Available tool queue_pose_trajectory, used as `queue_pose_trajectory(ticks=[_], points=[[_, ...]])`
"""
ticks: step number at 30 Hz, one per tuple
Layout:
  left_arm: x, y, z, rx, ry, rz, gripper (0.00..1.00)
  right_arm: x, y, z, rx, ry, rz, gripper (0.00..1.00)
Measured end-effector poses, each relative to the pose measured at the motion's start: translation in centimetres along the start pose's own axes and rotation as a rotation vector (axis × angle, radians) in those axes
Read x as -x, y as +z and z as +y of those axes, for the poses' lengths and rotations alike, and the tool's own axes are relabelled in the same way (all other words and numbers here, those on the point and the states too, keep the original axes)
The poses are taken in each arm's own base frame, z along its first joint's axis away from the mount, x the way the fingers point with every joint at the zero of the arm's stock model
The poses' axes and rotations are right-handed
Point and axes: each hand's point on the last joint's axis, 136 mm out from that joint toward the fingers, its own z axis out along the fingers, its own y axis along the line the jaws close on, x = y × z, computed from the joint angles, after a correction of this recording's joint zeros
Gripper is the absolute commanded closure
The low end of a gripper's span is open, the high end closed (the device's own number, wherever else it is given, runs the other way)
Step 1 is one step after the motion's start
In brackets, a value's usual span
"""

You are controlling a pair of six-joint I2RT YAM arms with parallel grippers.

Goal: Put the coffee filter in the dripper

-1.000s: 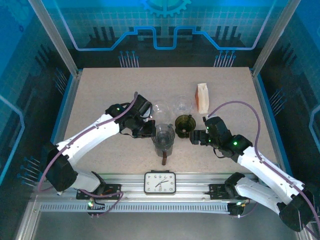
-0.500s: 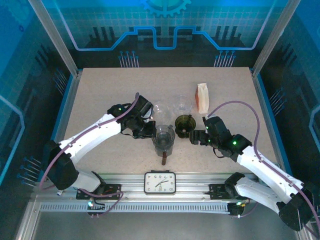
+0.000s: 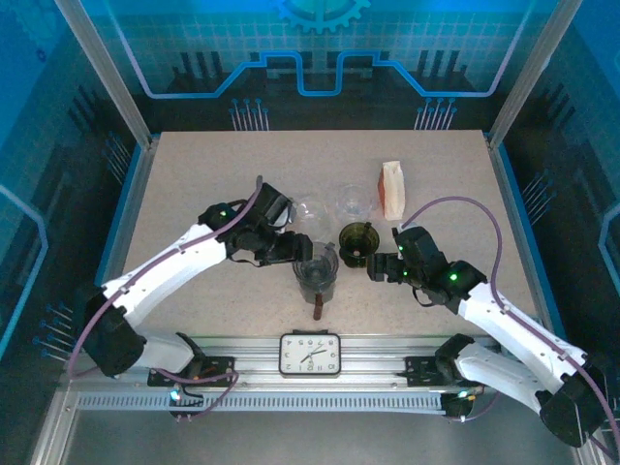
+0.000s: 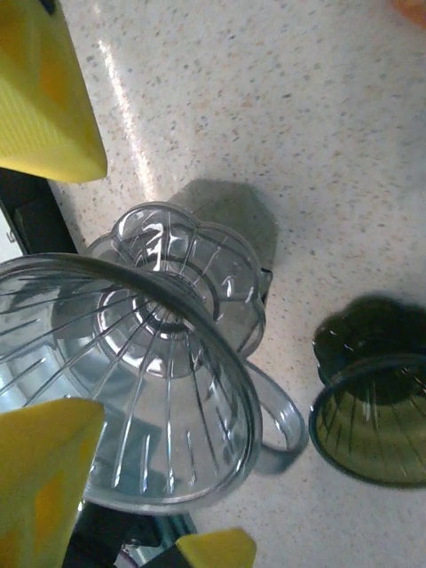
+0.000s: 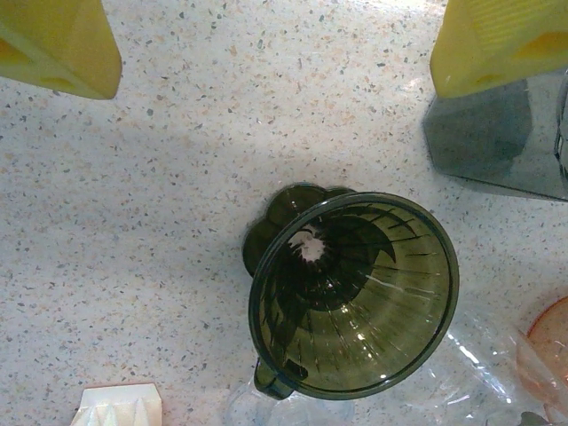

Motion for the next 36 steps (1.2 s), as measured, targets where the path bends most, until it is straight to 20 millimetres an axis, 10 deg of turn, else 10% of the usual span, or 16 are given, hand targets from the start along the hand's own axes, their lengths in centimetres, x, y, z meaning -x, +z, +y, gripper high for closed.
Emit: queue_pose_trajectory(ticks=[5,17,36], points=[[3.2,-4.2,-0.6,-0.062,0.011,-0.250,0.02,1.6,0.3,0.1,-0.022,0.001,0.001,0.14],[4.2,-7.1,5.0,-0.003,-0.056,-0.609,0.01,13.1,1.1,-3.1,-0.159,0.053,-0.143,0.36],[3.4,-3.7,7.8,0.048,-0.068,-0.506,0.01,18.5,11.3,-4.8,-0.192,0.121,0.006,0.64]])
